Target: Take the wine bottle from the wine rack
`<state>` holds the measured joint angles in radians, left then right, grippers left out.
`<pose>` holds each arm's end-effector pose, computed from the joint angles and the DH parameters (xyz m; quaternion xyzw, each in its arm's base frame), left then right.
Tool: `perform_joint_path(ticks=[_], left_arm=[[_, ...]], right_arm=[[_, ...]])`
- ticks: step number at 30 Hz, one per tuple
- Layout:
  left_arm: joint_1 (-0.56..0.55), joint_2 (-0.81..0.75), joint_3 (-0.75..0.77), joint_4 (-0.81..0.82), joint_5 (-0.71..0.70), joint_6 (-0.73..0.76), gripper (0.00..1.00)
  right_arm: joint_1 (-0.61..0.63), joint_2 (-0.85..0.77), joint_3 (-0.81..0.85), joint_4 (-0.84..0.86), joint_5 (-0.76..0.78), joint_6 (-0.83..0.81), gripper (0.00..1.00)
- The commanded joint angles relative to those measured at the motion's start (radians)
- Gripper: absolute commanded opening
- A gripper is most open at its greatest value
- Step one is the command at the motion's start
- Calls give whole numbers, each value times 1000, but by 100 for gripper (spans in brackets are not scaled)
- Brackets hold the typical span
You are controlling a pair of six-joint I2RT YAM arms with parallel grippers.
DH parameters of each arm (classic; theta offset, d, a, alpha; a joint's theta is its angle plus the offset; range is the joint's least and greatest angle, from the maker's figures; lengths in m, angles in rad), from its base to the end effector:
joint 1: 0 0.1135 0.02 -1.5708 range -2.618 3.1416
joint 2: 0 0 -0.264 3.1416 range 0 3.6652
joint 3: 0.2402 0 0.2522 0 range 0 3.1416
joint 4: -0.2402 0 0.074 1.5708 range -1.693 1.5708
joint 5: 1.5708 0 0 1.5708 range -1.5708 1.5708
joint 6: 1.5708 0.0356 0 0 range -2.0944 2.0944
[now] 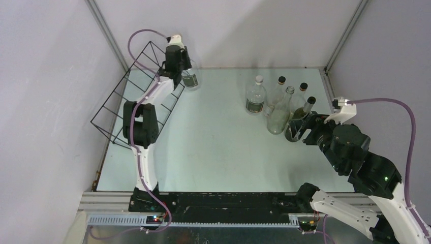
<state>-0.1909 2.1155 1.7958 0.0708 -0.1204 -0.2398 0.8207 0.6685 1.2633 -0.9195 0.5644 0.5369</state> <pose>0.5056 -0.0934 0.2923 -0.0562 0.7868 -0.0845 0.6087 0.0690 0.0461 0.4309 0.0506 0.7951 0.1759 0.5782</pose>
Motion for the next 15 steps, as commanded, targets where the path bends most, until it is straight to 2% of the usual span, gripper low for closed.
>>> perform_joint_path(ticks=[1,11,15], left_arm=[[-54,-132,26,88,-73,95,0],[-145,-245,-62,89,-142,171,0],[-192,-334,-161,117,-180,186,0]], right_arm=[[3,-31,-11,-11,3,29,72],[3,-78,-24,-75,4,65,72],[3,-104,-46,-79,8,46,72]])
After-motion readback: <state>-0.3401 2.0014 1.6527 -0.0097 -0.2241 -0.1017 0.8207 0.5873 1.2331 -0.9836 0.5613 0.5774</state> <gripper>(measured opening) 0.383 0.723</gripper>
